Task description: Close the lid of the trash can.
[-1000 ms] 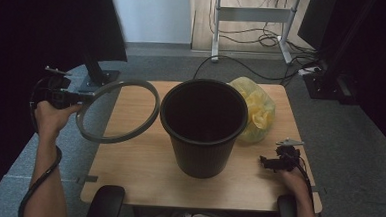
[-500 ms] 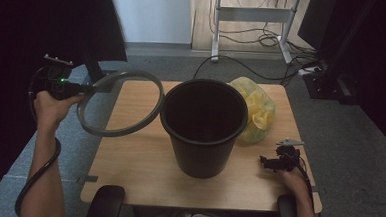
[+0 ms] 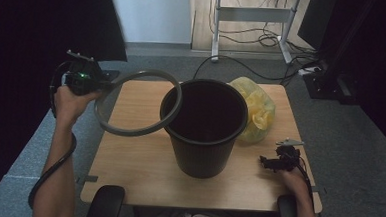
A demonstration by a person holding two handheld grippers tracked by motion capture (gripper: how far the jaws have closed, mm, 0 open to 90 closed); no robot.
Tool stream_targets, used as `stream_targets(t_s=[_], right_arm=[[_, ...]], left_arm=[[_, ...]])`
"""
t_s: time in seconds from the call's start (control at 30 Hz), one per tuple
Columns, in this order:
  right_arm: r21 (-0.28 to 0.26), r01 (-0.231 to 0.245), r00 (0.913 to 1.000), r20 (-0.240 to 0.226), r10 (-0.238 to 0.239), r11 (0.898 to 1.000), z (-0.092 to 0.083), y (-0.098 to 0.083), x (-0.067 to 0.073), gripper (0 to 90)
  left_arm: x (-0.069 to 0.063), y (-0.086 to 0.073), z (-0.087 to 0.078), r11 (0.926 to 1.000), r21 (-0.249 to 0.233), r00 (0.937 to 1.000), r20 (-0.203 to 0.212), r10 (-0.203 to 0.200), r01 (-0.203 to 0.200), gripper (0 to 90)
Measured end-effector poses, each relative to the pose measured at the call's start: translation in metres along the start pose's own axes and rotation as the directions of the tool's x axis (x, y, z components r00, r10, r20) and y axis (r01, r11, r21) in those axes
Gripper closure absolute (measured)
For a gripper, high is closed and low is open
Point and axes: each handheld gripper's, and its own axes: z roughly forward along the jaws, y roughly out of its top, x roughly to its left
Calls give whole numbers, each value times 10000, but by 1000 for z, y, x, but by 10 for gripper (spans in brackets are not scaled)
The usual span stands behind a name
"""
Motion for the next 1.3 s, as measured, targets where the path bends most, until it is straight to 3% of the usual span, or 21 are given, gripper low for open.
stream_targets(t_s=[0.6, 0.83, 1.3], right_arm=[[-3, 40, 10000, -38, -40, 10000, 0, 0, 1, 0], [-1, 73, 10000, -63, -73, 10000, 0, 0, 1, 0], [-1, 123, 9999, -116, -123, 9999, 0, 0, 2, 0]], left_arm=[[-42, 25, 34, 9968, 176, 9945, 714, 763, -778, 785], [-60, 34, 49, 9939, 226, 9884, 1096, 1050, -1081, 785], [-93, 51, 71, 9860, 302, 9764, 1473, 1581, -1642, 785]])
